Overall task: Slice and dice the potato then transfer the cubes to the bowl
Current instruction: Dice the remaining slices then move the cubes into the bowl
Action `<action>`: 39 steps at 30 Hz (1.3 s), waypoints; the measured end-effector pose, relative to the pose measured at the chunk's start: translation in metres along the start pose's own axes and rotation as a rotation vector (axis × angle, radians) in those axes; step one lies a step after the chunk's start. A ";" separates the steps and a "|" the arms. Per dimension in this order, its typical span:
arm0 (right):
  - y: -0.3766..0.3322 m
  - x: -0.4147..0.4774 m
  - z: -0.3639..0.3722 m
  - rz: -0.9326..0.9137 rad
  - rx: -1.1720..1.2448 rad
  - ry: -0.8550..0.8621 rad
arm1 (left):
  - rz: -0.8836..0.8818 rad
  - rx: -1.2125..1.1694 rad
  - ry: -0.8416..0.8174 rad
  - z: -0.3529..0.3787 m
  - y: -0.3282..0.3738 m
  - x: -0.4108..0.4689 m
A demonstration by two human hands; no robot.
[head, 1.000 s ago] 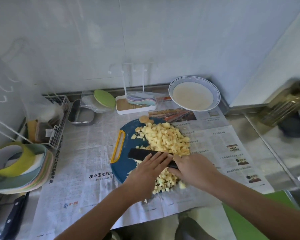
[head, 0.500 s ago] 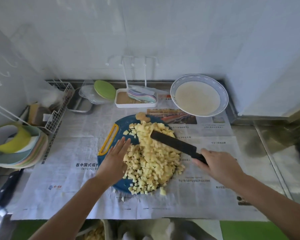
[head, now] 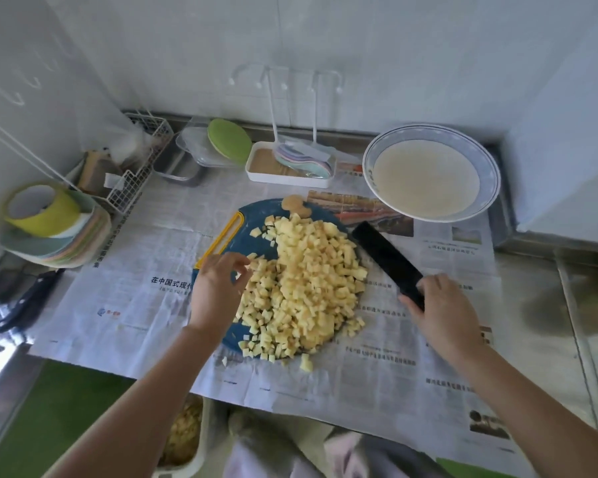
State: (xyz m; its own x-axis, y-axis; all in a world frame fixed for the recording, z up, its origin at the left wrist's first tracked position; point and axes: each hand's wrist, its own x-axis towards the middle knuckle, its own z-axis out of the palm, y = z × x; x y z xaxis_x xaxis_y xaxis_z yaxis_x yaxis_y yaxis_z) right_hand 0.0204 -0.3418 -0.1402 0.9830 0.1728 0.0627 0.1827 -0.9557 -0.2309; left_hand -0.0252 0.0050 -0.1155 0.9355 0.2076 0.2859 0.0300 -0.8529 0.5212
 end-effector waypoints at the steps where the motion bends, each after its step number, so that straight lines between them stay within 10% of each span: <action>1: -0.007 -0.004 -0.003 -0.016 0.029 0.003 | -0.021 0.000 0.004 0.001 -0.001 0.000; 6: -0.059 -0.033 -0.003 -0.037 0.237 -0.367 | -0.061 0.010 -0.027 0.005 0.004 -0.010; 12: -0.073 -0.023 -0.001 0.123 0.473 -0.375 | -0.232 0.004 -0.093 0.007 0.008 -0.013; 21: -0.073 0.019 -0.009 0.258 0.847 -0.400 | -0.911 -0.046 -0.172 -0.003 -0.029 -0.007; 28: -0.071 0.050 -0.018 0.089 0.529 -0.185 | -0.814 0.015 -0.162 -0.007 -0.024 -0.009; 39: -0.093 0.140 -0.035 -0.324 0.318 -0.301 | -0.430 -0.077 -0.356 0.017 0.019 0.091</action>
State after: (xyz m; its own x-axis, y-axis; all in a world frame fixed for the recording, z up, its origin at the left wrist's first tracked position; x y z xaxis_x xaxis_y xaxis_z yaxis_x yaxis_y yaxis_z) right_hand 0.1401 -0.2375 -0.0759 0.8288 0.5521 -0.0908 0.4286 -0.7307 -0.5313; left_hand 0.0666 -0.0004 -0.0929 0.9061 0.3433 -0.2474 0.4218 -0.6870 0.5917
